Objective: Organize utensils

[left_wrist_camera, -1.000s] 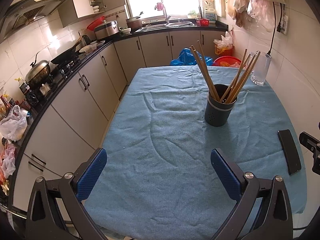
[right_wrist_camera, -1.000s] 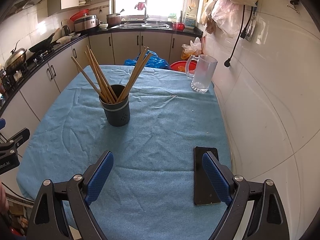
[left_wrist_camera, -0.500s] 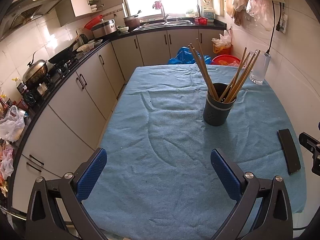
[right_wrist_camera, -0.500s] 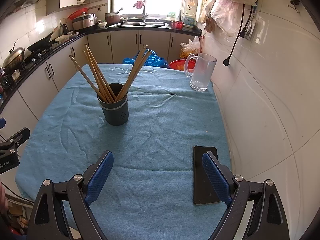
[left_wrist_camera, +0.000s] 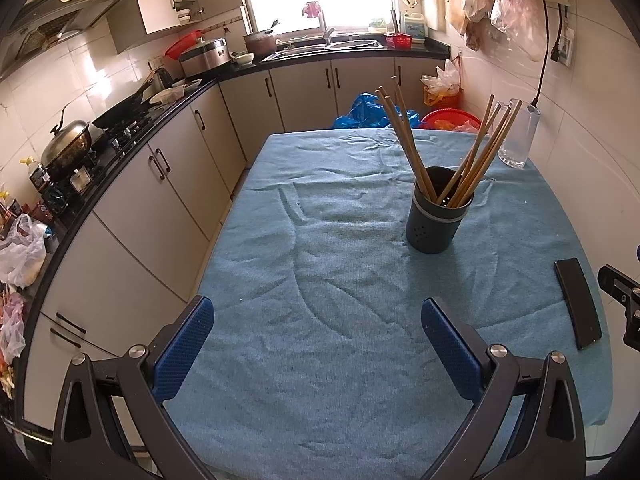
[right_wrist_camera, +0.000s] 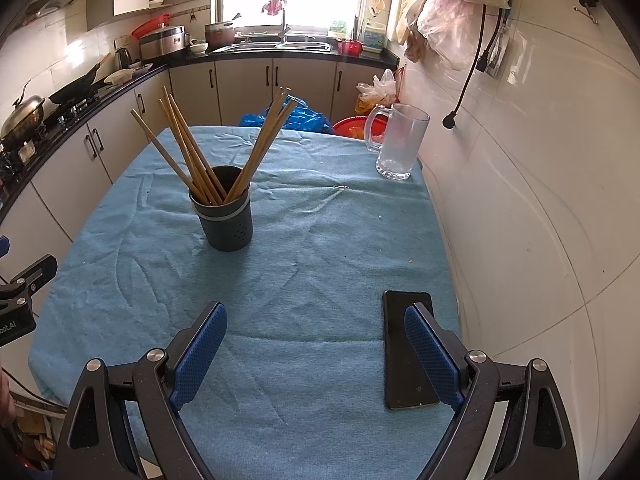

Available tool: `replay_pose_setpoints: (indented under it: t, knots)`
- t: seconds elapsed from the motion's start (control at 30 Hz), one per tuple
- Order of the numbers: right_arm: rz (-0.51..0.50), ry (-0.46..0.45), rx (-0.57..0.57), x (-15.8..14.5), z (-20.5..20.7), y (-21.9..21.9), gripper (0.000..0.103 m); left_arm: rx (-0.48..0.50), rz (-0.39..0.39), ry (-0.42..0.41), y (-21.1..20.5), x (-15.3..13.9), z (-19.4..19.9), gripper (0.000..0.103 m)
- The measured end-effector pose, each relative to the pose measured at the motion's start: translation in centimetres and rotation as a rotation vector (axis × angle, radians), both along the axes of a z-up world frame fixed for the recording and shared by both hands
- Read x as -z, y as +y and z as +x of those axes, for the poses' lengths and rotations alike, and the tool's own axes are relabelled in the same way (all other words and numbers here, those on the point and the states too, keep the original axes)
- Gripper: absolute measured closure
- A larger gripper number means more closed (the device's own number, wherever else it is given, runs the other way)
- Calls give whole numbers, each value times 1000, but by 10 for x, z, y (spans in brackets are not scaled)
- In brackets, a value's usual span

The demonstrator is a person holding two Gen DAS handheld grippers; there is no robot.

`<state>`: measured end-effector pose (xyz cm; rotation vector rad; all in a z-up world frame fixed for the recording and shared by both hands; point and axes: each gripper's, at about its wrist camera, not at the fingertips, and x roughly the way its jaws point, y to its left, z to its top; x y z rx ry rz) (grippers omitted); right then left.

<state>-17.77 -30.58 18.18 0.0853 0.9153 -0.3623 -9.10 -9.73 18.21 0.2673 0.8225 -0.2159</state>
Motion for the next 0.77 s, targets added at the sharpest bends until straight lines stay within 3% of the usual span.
replay_pose_setpoints:
  t: [0.57,0.77]
  knots:
    - [1,8,9,3,3,2,10,33,-13,20,-2,6,12,0]
    - [70,10,40,17,5,-11,8,33,-34,107,12,34,31,0]
